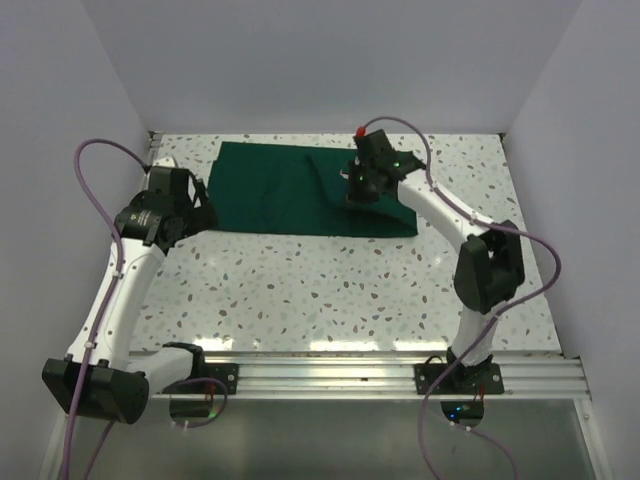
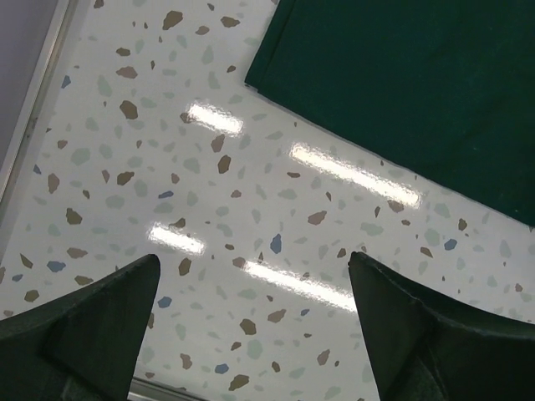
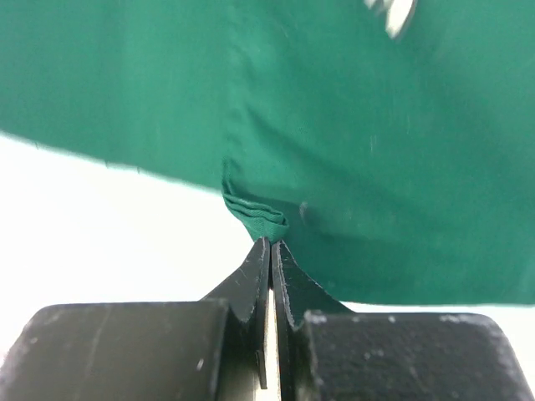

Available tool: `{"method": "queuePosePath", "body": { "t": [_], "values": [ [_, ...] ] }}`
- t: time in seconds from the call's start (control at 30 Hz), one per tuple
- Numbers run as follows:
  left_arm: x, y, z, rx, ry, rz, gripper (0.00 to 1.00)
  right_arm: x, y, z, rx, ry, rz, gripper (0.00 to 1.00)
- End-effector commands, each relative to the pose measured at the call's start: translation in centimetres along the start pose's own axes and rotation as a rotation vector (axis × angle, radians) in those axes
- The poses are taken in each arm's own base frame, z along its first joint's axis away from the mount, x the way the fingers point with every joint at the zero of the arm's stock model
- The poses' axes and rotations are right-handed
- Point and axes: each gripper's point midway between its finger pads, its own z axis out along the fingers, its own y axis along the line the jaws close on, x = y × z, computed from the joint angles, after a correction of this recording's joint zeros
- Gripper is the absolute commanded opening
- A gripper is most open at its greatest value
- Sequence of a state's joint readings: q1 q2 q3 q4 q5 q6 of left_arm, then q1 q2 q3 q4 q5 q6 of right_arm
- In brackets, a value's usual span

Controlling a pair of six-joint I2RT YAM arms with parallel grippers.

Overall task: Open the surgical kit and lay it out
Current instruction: Open the surgical kit at the center of the board.

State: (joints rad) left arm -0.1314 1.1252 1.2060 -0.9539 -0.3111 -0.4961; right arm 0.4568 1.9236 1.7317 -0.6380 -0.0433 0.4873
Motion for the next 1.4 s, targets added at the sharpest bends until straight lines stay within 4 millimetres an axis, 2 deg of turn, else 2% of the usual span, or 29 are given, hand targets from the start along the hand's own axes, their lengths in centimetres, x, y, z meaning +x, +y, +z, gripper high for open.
{"method": "queuePosePath", "body": {
  "t": [0.0, 0.03, 0.07, 0.13, 0.17, 0.27, 0.33, 0.47, 0.5, 0.57, 0.6, 0.63, 0.7, 0.8, 0.83, 0.9, 1.03, 1.07, 1.13, 1.17, 1.2, 1.23, 1.27, 1.3, 1.33, 1.37],
  "values": [
    [-3.8, -1.9, 0.0, 0.054, -0.100, 0.004, 1.00, 7.0, 3.0, -4.9, -0.085, 0.083, -0.039, 0.00],
    [-4.2, -2.0, 0.1, 0.055, -0.106, 0.004, 0.99, 7.8, 3.4, -7.5, -0.116, 0.061, -0.038, 0.00],
    [-4.7, -2.3, 0.1, 0.061, -0.119, 0.001, 0.99, 11.7, 2.1, -7.9, -0.090, 0.129, -0.026, 0.00],
    [-5.8, -2.6, 0.2, 0.058, -0.137, -0.007, 0.99, 14.8, 0.3, -9.9, -0.061, 0.168, -0.008, 0.00],
    [-6.3, -2.8, 0.1, 0.061, -0.149, -0.010, 0.99, 16.6, -1.1, -12.1, -0.061, 0.160, 0.006, 0.00],
    [-7.4, -3.5, 0.3, 0.073, -0.166, -0.016, 0.99, 20.0, -4.7, -15.8, -0.008, 0.161, 0.014, 0.00],
    [-7.5, -3.9, 0.8, 0.081, -0.161, -0.017, 1.00, 21.9, -6.5, -17.5, 0.028, 0.185, 0.009, 0.00],
    [-7.4, -4.4, 1.6, 0.085, -0.138, -0.022, 1.00, 24.9, -9.1, -18.8, 0.088, 0.245, -0.005, 0.01],
    [-7.3, -4.6, 1.7, 0.088, -0.131, -0.026, 0.99, 25.4, -9.5, -18.9, 0.101, 0.264, -0.008, 0.50],
    [-7.3, -4.7, 1.6, 0.091, -0.126, -0.028, 0.99, 26.6, -10.3, -19.3, 0.126, 0.310, -0.021, 0.74],
    [-7.3, -4.6, 1.5, 0.091, -0.129, -0.029, 0.99, 26.7, -10.5, -19.4, 0.137, 0.318, -0.024, 0.98],
    [-7.4, -4.5, 1.4, 0.090, -0.133, -0.031, 0.99, 26.7, -10.9, -19.5, 0.156, 0.314, -0.029, 0.98],
    [-7.2, -4.4, 1.4, 0.085, -0.126, -0.025, 0.99, 25.9, -10.8, -19.7, 0.164, 0.292, -0.035, 0.98],
    [-6.4, -4.1, 1.8, 0.072, -0.096, -0.015, 0.99, 23.5, -10.3, -19.2, 0.200, 0.243, -0.035, 0.98],
    [-6.1, -4.1, 1.8, 0.072, -0.088, -0.013, 0.99, 22.8, -9.9, -18.3, 0.222, 0.249, -0.031, 0.98],
    [-5.6, -4.0, 2.1, 0.067, -0.074, -0.008, 0.99, 20.1, -8.2, -17.7, 0.195, 0.201, -0.031, 0.99],
    [-5.1, -3.8, 2.3, 0.067, -0.060, 0.013, 0.99, 15.3, -4.9, -14.1, 0.160, 0.153, -0.057, 0.98],
    [-5.0, -3.9, 2.2, 0.073, -0.059, 0.019, 0.99, 13.7, -4.0, -12.6, 0.164, 0.159, -0.072, 0.98],
    [-4.9, -4.2, 2.2, 0.096, -0.055, 0.044, 0.99, 11.6, -2.9, -11.1, 0.153, 0.147, -0.076, 0.98],
    [-4.9, -4.3, 2.2, 0.105, -0.058, 0.055, 0.98, 9.2, -1.7, -10.8, 0.131, 0.109, -0.083, 0.98],
    [-4.7, -4.5, 2.1, 0.118, -0.054, 0.063, 0.98, 8.8, -1.4, -8.9, 0.145, 0.135, -0.088, 0.98],
    [-4.8, -4.6, 2.1, 0.125, -0.059, 0.063, 0.98, 8.1, -1.1, -7.9, 0.148, 0.140, -0.093, 0.98],
    [-5.0, -4.9, 2.2, 0.138, -0.072, 0.065, 0.98, 5.7, 0.4, -7.9, 0.119, 0.096, -0.114, 0.98],
    [-4.8, -5.3, 2.3, 0.165, -0.069, 0.066, 0.98, 5.9, 0.3, -5.7, 0.144, 0.134, -0.127, 0.99],
    [-5.4, -6.0, 2.5, 0.194, -0.091, 0.062, 0.97, 4.0, 1.3, -5.8, 0.133, 0.106, -0.132, 0.98],
    [-5.4, -6.5, 2.6, 0.219, -0.097, 0.071, 0.96, 3.4, 1.5, -5.4, 0.137, 0.106, -0.146, 0.98]
  ]
}}
